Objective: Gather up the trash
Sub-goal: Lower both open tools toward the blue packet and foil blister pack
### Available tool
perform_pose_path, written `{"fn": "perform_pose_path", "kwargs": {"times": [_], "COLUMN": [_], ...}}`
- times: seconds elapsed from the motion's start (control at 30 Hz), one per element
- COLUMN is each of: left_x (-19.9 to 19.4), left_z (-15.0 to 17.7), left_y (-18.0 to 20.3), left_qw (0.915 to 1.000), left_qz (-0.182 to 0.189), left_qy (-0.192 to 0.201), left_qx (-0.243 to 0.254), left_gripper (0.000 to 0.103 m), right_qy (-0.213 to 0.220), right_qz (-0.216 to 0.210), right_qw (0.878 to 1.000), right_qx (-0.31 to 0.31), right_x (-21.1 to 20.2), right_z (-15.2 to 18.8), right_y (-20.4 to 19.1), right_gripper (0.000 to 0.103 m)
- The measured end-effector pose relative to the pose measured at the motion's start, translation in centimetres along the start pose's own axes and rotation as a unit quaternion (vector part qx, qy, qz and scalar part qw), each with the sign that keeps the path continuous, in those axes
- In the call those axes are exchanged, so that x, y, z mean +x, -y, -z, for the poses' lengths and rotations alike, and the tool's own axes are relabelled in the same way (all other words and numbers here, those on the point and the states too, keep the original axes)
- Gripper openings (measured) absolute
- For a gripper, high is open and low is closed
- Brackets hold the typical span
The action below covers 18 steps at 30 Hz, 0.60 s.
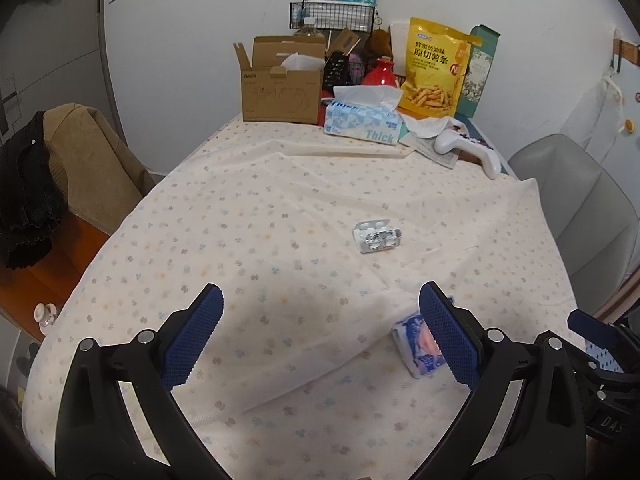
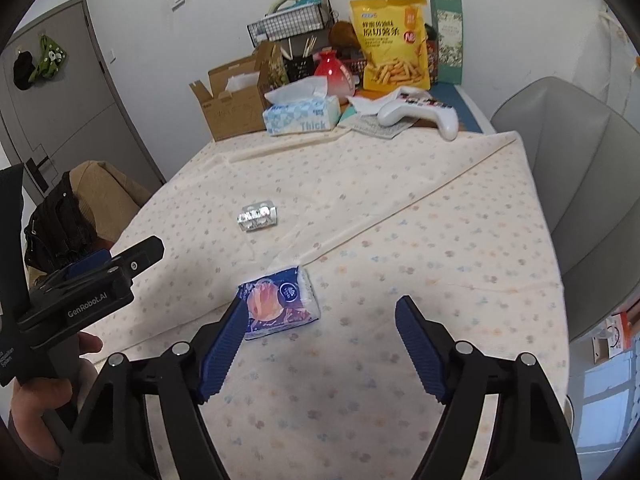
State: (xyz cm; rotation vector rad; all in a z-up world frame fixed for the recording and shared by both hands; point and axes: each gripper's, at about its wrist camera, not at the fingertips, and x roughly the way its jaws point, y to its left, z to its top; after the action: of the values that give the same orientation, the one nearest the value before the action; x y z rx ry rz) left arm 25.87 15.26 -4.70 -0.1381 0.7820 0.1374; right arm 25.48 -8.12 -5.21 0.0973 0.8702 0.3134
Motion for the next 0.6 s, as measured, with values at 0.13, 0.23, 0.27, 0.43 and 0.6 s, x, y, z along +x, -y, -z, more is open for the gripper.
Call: {"fn": "perform_pose_path", "kwargs": {"times": [0.13, 0.23, 0.27, 0.43, 0.6], "left_x": [1.6, 2.6, 2.9, 4.1, 5.2], "left_z": [0.5, 0.8, 0.8, 1.3, 1.3], "left_y": [-0.8, -1.4, -1.6, -2.6, -2.8], "left_qw": [0.9999, 0.9997, 0.9997, 0.9993, 0.9991], "left_qz": [-0.008, -0.010, -0.011, -0.015, -0.014], "left_qy": [-0.013, -0.020, -0.023, -0.033, -0.040], "left_qx": [0.001, 0.002, 0.000, -0.004, -0.001], "left_gripper": [0.098, 0.098, 0.098, 0.098, 0.098], "right_qy": [-0.016, -0.025, -0.030, -0.046, -0.062], "right_qz": [-0.010, -0.016, -0.018, -0.015, -0.009], "right_qw": [1.000, 1.000, 0.999, 0.999, 0.998], "right_qx": [-0.003, -0.008, -0.009, -0.013, -0.003], "right_x": [2.3, 3.9, 4.6, 7.1, 9.1], "right_z": [0.1, 0.1, 0.1, 0.4, 0.7], "right_y": [-0.8, -1.6, -1.8, -2.5, -1.9], "right_gripper": [0.074, 0.074, 0.074, 0.066, 0.058]}}
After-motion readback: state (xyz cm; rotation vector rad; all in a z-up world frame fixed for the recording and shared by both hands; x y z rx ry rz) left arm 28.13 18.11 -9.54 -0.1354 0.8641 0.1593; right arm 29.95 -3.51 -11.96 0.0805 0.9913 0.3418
